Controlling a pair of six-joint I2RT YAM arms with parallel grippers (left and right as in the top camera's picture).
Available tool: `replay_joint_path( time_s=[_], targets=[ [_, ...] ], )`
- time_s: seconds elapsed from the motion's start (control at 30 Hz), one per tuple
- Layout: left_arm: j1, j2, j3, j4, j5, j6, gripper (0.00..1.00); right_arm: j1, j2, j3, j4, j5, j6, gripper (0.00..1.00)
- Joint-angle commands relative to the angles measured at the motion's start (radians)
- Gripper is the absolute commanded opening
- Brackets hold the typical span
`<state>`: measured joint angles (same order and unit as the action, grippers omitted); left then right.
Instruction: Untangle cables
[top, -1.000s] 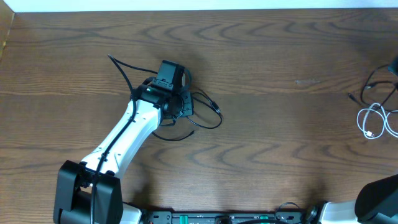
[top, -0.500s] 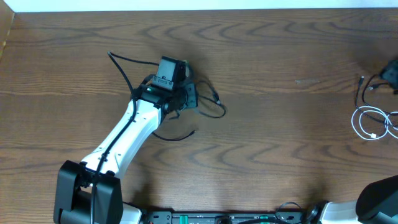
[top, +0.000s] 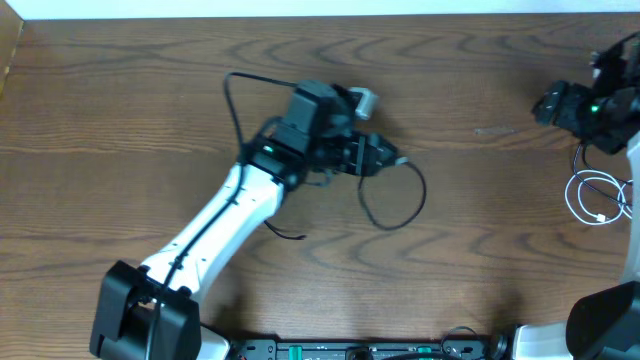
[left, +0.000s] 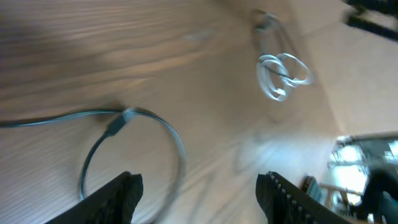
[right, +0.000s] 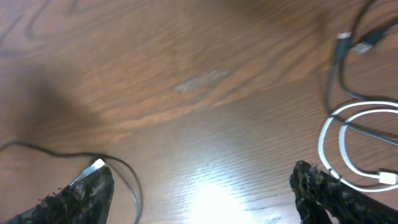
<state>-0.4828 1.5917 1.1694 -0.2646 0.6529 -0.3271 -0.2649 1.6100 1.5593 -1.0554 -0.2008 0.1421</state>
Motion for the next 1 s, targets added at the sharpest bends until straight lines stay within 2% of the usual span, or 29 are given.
replay_joint_path(
  time_s=[0.0, 0.07, 0.17, 0.27, 0.5, 0.6, 0.67, 0.97],
  targets=[
    [0.122, -0.006, 0.010, -0.088, -0.023, 0.024, 0.65, 0.073, -0.004, -0.005, -0.042, -0.045, -0.031, 0.89],
    [0.202, -0.006, 0.010, -0.185, -0.108, 0.024, 0.65, 0.119, -0.003, -0.010, -0.060, -0.053, -0.037, 0.90],
    [0.309, -0.006, 0.010, -0.334, -0.327, 0.023, 0.65, 0.211, -0.003, -0.032, -0.067, -0.053, -0.040, 0.91],
    [0.377, -0.006, 0.008, -0.423, -0.420, 0.023, 0.65, 0.286, -0.003, -0.072, -0.044, -0.053, -0.039, 0.91],
    [0.415, -0.003, -0.023, -0.460, -0.509, 0.023, 0.65, 0.446, -0.003, -0.272, 0.093, -0.053, -0.039, 0.88],
    [0.415, 0.003, -0.066, -0.461, -0.509, 0.023, 0.65, 0.528, -0.003, -0.419, 0.235, -0.053, -0.039, 0.78],
    [0.415, 0.004, -0.094, -0.461, -0.507, 0.005, 0.65, 0.565, -0.003, -0.492, 0.314, -0.052, -0.038, 0.75],
    [0.414, 0.004, -0.175, -0.474, -0.504, -0.136, 0.65, 0.632, -0.003, -0.746, 0.648, 0.072, 0.063, 0.73]
  ],
)
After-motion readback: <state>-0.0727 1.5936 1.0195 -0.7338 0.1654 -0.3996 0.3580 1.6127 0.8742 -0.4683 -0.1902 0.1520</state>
